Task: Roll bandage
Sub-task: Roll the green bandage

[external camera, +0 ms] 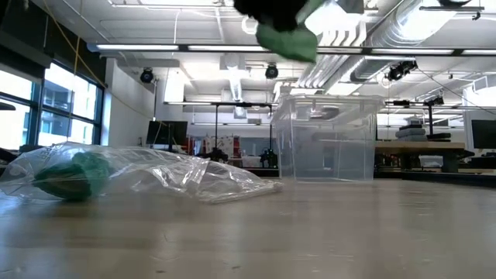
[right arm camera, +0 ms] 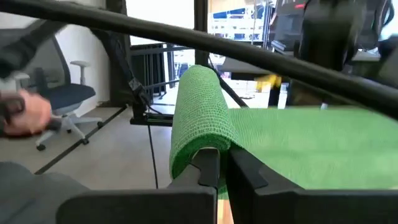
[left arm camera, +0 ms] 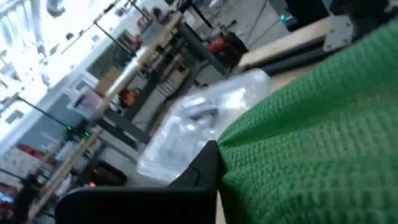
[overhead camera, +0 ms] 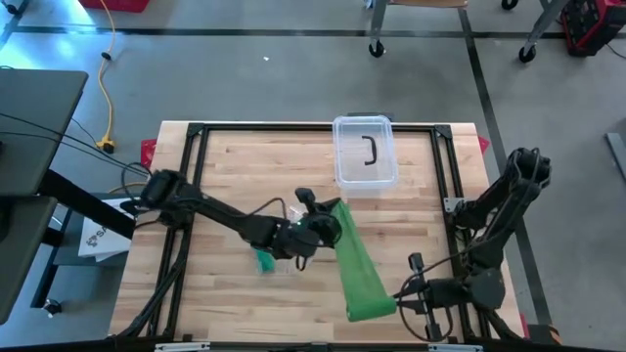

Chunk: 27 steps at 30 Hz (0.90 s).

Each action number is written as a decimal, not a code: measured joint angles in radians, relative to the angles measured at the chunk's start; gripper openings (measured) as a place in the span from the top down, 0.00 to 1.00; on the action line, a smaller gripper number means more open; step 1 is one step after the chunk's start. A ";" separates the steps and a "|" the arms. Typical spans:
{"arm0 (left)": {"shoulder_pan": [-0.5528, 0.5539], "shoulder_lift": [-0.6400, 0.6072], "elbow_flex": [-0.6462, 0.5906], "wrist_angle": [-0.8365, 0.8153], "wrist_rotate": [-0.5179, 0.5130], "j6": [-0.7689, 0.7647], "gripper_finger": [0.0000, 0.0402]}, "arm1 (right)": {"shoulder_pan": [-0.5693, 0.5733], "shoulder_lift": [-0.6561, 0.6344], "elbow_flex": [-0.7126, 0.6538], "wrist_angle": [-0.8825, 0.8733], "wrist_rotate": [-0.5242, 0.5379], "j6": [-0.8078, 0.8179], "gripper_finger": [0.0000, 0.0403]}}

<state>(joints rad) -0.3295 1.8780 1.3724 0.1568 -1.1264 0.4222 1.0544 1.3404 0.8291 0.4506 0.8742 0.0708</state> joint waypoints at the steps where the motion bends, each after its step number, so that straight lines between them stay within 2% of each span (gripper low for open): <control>1: -0.004 -0.018 0.000 0.006 -0.001 0.027 1.00 | 0.000 0.013 0.000 0.009 0.000 0.000 1.00; 6: -0.048 -0.089 -0.001 0.080 -0.006 0.147 1.00 | -0.015 0.066 0.000 0.055 -0.001 0.009 1.00; 10: -0.095 -0.103 -0.001 0.249 -0.001 0.289 1.00 | -0.047 0.093 0.000 0.052 0.002 0.050 1.00; 13: -0.124 -0.104 0.001 0.404 0.033 0.402 1.00 | -0.083 0.111 0.000 0.045 -0.010 0.072 1.00; 16: -0.148 -0.104 0.034 0.468 0.087 0.468 1.00 | -0.123 0.118 0.001 0.017 -0.040 0.114 1.00; 21: -0.188 -0.104 0.112 0.459 0.208 0.451 1.00 | -0.182 0.120 0.002 -0.092 -0.029 0.221 1.00; 27: -0.250 -0.106 0.158 0.337 0.380 0.280 1.00 | -0.226 0.093 0.002 -0.117 0.034 0.215 1.00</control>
<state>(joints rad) -0.5791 1.7725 1.5299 0.4942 -0.7464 0.7017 0.8279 1.4337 0.8307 0.3338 0.9085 0.2853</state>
